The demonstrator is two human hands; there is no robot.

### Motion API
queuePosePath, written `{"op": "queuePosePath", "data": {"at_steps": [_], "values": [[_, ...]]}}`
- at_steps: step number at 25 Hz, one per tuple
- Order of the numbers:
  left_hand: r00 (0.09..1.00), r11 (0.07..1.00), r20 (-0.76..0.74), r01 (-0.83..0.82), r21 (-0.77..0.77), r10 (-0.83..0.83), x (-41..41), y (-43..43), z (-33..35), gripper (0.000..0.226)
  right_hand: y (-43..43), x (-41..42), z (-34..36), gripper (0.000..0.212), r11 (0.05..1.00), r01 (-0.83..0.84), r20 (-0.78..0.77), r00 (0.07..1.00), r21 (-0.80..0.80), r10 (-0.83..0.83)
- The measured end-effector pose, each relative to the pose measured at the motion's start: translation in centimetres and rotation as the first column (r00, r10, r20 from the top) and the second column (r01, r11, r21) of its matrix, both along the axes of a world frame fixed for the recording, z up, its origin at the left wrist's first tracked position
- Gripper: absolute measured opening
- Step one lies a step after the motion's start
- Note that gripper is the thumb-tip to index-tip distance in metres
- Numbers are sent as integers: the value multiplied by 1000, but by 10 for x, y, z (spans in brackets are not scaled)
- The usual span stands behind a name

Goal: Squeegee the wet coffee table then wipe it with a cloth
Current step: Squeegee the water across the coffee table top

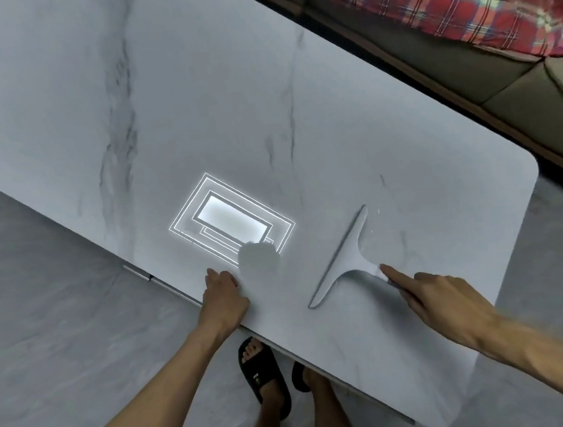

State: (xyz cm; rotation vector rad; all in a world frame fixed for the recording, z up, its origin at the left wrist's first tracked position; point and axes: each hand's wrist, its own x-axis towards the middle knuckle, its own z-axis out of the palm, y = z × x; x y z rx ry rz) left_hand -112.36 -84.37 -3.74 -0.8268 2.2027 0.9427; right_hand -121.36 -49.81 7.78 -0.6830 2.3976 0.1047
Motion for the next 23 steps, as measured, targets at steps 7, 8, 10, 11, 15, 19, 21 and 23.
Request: {"op": "queuePosePath", "data": {"at_steps": [7, 8, 10, 11, 15, 19, 21, 23], "values": [[970, 970, -157, -206, -131, 185, 18, -5, -2, 21, -132, 25, -45, 45, 886, -402, -6, 911, -231, 412], [973, 973, -150, -194, -125, 175, 19, -4, -1, 21, -136, 27, -52, 44, 880, -414, -17, 907, -232, 422], [985, 985, -128, -127, -118, 112, 22, 1, 0, 22, -120, 31, -60, 43, 895, -380, -37, 923, -234, 382], [991, 990, -118, -81, -113, 67, 24, 7, 1, 23, -105, 31, -61, 42, 908, -350, -40, 936, -230, 350], [989, 984, -25, 141, -105, -144, 23, 51, 3, 23, -26, 34, -53, 42, 962, -184, 0, 982, -204, 188], [964, 971, 163, 224, -82, -209, 20, 97, 0, 34, 50, 46, -42, 42, 985, -112, 13, 993, -134, 115], [967, 978, 178, 196, -75, -180, 22, 115, 2, 34, 82, 48, -36, 43, 989, -84, 10, 996, -123, 86], [975, 981, 159, 169, -95, -152, 27, 129, 5, 30, 106, 48, -31, 43, 989, -99, 8, 995, -109, 100]]}}
